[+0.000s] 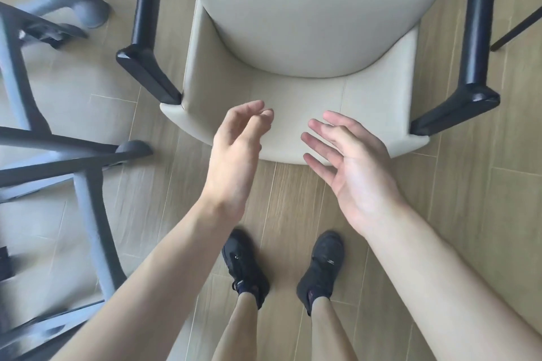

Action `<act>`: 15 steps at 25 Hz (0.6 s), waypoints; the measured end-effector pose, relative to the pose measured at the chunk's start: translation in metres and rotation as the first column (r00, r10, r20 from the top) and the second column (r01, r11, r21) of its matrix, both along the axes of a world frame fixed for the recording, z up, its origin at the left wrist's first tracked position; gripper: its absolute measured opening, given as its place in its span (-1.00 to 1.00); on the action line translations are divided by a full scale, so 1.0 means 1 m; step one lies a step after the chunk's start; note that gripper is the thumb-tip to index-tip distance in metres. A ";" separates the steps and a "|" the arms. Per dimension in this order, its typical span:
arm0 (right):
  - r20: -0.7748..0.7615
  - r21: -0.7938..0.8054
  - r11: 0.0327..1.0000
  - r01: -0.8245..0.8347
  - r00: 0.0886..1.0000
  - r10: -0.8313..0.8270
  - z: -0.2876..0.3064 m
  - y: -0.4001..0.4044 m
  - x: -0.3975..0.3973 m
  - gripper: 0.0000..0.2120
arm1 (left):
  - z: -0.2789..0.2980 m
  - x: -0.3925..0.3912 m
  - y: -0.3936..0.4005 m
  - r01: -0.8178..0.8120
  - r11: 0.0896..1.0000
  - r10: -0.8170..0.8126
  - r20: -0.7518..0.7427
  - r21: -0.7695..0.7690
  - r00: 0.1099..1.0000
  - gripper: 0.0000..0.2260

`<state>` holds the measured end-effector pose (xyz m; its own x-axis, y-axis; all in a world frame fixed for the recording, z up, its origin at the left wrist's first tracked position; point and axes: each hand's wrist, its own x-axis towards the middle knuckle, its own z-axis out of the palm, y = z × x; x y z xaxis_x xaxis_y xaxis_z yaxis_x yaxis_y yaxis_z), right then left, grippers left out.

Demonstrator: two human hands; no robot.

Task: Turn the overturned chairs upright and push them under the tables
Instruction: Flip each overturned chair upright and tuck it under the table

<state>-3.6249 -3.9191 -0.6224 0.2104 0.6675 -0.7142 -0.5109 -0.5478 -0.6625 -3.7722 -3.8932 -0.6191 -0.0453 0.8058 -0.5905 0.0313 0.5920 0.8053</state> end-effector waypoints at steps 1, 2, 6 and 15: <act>-0.004 -0.012 1.000 -0.003 1.000 0.003 -0.022 -0.001 0.001 -0.79 | -0.021 0.001 -0.001 -0.004 1.000 0.004 0.009 -0.019 1.000 -0.59; -0.006 -0.025 1.000 -0.005 1.000 0.005 -0.044 -0.003 0.001 -0.80 | -0.041 0.002 -0.002 -0.015 0.999 0.016 0.017 -0.042 1.000 -0.59; -0.027 -0.106 0.994 0.036 0.999 -0.039 -0.139 -0.008 -0.002 -0.86 | -0.131 0.002 -0.011 -0.058 0.997 0.058 -0.008 -0.057 0.998 -0.83; -0.106 -0.357 0.918 0.172 0.969 -0.222 -0.365 -0.007 -0.010 -0.78 | -0.348 0.003 -0.013 -0.273 0.905 0.309 0.062 -0.328 0.949 -0.87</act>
